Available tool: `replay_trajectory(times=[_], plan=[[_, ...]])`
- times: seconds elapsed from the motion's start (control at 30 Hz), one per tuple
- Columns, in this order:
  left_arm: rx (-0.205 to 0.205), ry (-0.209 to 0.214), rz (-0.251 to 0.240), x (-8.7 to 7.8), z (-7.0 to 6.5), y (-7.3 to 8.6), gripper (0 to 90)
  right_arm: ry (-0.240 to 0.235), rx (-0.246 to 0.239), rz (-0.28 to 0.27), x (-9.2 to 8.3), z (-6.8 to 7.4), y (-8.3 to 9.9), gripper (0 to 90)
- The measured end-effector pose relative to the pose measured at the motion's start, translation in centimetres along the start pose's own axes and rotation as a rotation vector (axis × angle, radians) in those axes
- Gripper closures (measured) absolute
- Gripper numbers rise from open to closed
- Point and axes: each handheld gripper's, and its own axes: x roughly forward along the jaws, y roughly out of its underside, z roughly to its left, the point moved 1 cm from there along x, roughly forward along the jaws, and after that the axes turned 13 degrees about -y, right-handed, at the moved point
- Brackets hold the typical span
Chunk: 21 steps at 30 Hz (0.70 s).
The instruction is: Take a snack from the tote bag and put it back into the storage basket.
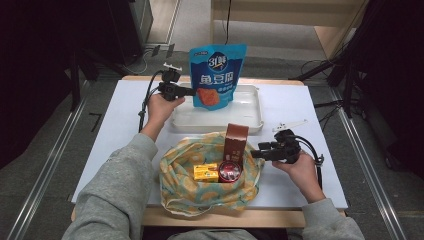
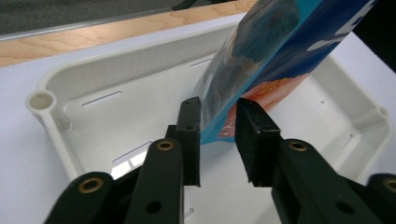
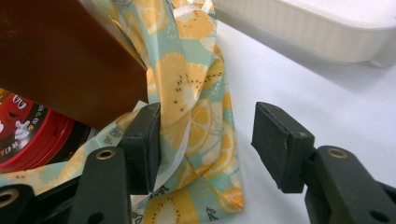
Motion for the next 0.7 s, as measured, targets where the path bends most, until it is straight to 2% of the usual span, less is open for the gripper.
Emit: replay_trajectory(times=[0.13, 0.23, 0.53, 0.7], plan=[[0.032, 0.03, 0.019, -0.8, -0.1, 0.2, 67.2, 0.004, -0.006, -0.005, -0.2, 0.1, 0.0, 45.6], [0.034, 0.04, 0.009, -1.3, -0.2, 0.4, 66.5, 0.004, -0.006, -0.01, -0.2, 0.1, 0.0, 45.6], [0.044, 0.094, 0.046, -2.8, -0.1, 1.4, 58.1, 0.006, -0.013, -0.025, -0.4, 0.5, -0.1, 46.0], [0.052, 0.116, 0.038, -3.9, -0.4, 2.0, 56.1, -0.003, -0.005, -0.039, -0.7, 0.6, -0.3, 47.0]])
